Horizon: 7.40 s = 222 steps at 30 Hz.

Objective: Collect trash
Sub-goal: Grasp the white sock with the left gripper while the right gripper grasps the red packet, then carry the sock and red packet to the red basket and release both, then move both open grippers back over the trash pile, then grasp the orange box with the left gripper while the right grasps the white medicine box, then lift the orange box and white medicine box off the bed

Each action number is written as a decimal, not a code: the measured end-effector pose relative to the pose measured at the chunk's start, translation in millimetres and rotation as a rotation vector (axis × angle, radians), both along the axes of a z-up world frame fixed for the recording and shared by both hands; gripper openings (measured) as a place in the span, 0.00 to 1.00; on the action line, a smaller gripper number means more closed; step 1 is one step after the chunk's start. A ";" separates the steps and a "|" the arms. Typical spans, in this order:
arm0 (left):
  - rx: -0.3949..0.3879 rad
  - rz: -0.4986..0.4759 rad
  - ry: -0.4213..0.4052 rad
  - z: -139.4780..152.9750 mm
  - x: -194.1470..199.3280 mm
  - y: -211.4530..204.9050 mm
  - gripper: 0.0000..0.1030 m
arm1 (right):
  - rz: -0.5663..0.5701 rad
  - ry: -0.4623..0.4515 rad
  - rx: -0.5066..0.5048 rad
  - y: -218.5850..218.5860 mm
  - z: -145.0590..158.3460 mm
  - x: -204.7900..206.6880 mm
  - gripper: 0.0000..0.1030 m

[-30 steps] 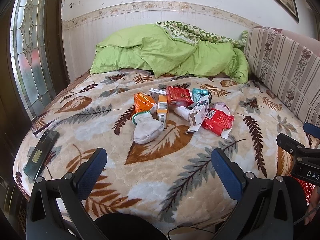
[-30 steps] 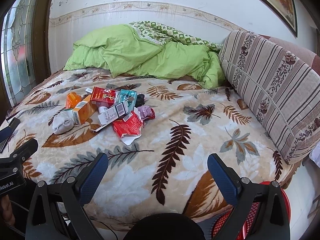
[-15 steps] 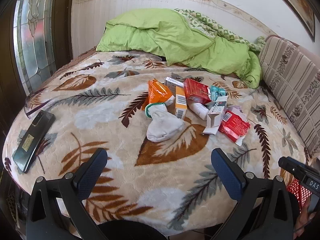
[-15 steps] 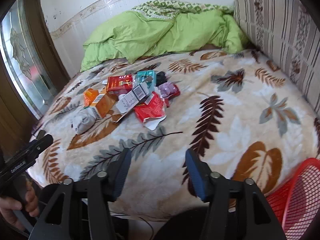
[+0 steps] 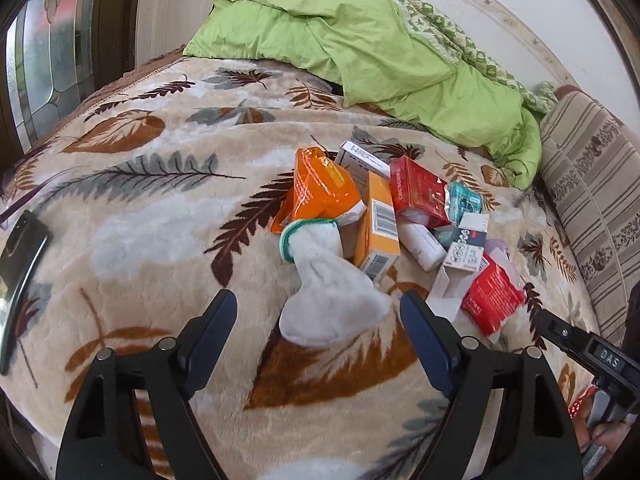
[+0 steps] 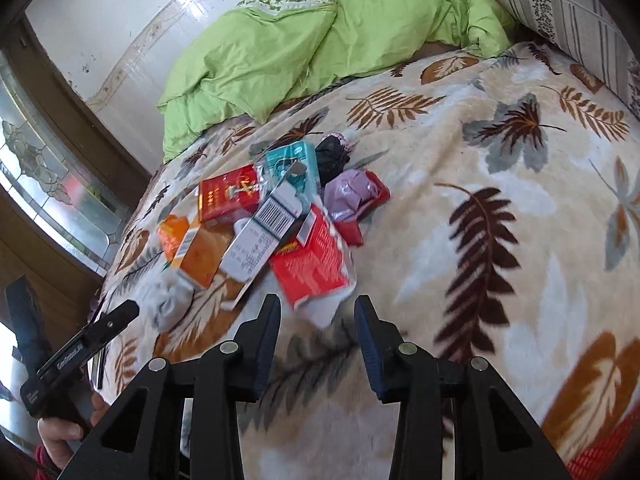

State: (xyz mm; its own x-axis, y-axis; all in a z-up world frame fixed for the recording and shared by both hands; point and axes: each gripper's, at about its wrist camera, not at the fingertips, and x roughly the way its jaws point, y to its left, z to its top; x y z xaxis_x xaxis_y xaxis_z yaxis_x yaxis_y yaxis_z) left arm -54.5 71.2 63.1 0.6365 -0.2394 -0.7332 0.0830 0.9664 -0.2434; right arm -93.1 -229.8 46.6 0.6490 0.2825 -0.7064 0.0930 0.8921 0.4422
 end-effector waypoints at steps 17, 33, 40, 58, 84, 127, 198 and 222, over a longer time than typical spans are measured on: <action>0.026 -0.113 0.008 -21.8 7.3 -20.8 0.29 | 0.023 -0.011 -0.078 15.1 -13.4 7.9 0.04; 0.028 -0.296 -0.083 9.9 -73.0 -60.9 0.29 | -0.022 -0.078 -0.055 5.3 15.9 -74.7 0.04; 0.038 -0.359 -0.103 17.5 -87.5 -86.1 0.29 | -0.064 -0.083 -0.055 -11.5 20.9 -101.9 0.04; 0.050 -0.696 -0.126 38.4 -132.1 -205.3 0.29 | -0.324 -0.123 -0.076 -104.4 44.8 -190.5 0.04; -0.028 -0.976 -0.062 43.3 -185.4 -348.9 0.69 | -0.715 -0.029 -0.158 -223.7 40.9 -317.6 0.31; -0.051 -0.035 -0.053 14.5 -43.9 19.8 0.70 | -0.085 0.173 -0.072 68.3 -13.4 80.3 0.60; 0.132 -0.120 -0.136 -29.4 -29.9 -54.8 0.22 | 0.078 -0.115 -0.311 69.9 -3.6 -27.1 0.29; 0.160 -0.124 -0.066 -52.2 -9.5 -67.3 0.41 | 0.053 -0.019 -0.285 58.9 -21.9 -19.0 0.33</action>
State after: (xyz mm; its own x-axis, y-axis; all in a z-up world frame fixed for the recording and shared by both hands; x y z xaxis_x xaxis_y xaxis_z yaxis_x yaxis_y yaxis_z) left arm -64.0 3.9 10.9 0.6573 -0.2026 -0.7259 0.2146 0.9736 -0.0774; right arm -112.0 -170.8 24.8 0.6526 0.1080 -0.7499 0.0375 0.9840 0.1742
